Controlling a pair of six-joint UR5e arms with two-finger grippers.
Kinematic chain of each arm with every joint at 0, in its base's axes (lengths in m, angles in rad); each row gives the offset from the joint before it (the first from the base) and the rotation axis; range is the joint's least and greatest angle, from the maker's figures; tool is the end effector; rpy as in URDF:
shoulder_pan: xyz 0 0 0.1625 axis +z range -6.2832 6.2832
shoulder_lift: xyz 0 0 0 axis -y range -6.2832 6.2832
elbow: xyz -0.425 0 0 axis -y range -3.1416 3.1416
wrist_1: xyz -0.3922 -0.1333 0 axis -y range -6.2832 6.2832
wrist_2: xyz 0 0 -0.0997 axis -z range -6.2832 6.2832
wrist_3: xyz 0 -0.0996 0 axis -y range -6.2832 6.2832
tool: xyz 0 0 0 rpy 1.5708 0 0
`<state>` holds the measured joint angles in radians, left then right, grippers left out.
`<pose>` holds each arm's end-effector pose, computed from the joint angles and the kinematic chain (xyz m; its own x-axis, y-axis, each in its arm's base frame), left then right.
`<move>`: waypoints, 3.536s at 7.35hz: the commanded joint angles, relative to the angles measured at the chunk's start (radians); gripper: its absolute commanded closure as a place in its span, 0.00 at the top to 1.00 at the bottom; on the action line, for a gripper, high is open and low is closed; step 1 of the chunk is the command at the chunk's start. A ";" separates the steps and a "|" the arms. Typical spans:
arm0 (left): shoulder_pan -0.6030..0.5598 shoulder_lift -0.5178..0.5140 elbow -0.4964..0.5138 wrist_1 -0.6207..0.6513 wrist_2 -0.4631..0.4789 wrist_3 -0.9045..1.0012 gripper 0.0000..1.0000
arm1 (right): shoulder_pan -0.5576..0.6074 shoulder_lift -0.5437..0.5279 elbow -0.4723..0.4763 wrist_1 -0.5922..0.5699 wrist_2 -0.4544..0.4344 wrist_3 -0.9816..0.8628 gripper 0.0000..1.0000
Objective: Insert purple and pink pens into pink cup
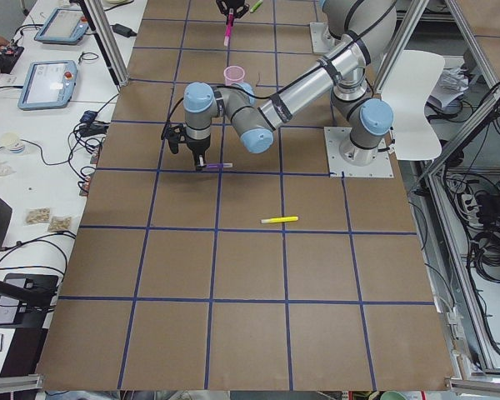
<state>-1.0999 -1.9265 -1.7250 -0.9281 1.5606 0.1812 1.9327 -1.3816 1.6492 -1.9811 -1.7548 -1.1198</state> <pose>0.1536 -0.5977 0.2839 -0.9582 -0.2859 -0.0139 -0.2816 0.9504 -0.1321 0.3097 -0.4931 0.3935 -0.0893 -0.9743 0.2069 -0.9885 0.1121 0.1010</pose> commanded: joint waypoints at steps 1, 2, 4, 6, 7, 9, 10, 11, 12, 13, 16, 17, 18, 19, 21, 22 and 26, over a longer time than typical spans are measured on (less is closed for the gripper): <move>0.000 0.003 -0.005 0.002 -0.001 0.001 0.00 | 0.122 0.083 -0.035 0.018 -0.159 0.041 0.00; 0.000 0.001 -0.005 0.002 -0.001 -0.002 0.00 | 0.173 0.123 -0.072 0.019 -0.193 0.043 0.00; 0.000 0.000 -0.007 0.003 -0.001 0.004 0.00 | 0.260 0.209 -0.094 0.024 -0.357 0.041 0.00; -0.002 0.000 -0.007 0.003 -0.001 0.000 0.00 | 0.278 0.239 -0.092 0.016 -0.361 0.035 0.00; -0.002 0.000 -0.007 0.003 -0.001 0.003 0.00 | 0.278 0.257 -0.085 0.018 -0.350 0.029 0.00; -0.002 0.001 -0.007 0.003 -0.001 0.001 0.00 | 0.278 0.272 -0.092 0.016 -0.336 0.025 0.34; -0.002 0.001 -0.007 0.003 -0.001 0.001 0.00 | 0.273 0.266 -0.094 0.015 -0.289 0.025 0.84; -0.002 0.004 -0.005 0.003 -0.001 0.003 0.00 | 0.264 0.257 -0.097 0.013 -0.279 0.023 1.00; -0.006 0.004 -0.004 0.003 -0.002 -0.002 0.00 | 0.250 0.239 -0.098 0.013 -0.279 0.000 1.00; -0.015 0.007 -0.001 0.003 -0.002 -0.014 0.00 | 0.221 0.196 -0.095 0.004 -0.275 -0.067 1.00; -0.202 0.083 0.010 0.066 -0.001 -0.046 0.00 | -0.007 0.038 -0.074 0.013 -0.077 -0.062 0.95; -0.275 0.089 0.009 0.105 0.001 -0.105 0.00 | -0.076 -0.005 -0.066 0.018 -0.056 -0.039 0.95; -0.337 0.095 0.005 0.145 0.001 -0.183 0.00 | -0.145 -0.046 -0.055 0.013 -0.007 0.016 0.95; -0.400 0.107 0.004 0.179 -0.001 -0.233 0.00 | -0.214 -0.086 -0.052 0.019 0.083 0.117 0.97; -0.524 0.109 -0.005 0.253 -0.001 -0.407 0.00 | -0.277 -0.152 -0.052 0.149 0.181 0.376 1.00; -0.564 0.116 -0.014 0.252 0.001 -0.510 0.00 | -0.275 -0.168 -0.054 0.169 0.181 0.561 1.00; -0.719 0.093 -0.123 0.441 0.032 -0.762 0.00 | -0.268 -0.192 -0.055 0.206 0.181 1.099 1.00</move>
<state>-1.7914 -1.8283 -1.8086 -0.5494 1.5829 -0.5250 1.6625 -1.5690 1.5941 -1.7803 -1.5742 -0.1762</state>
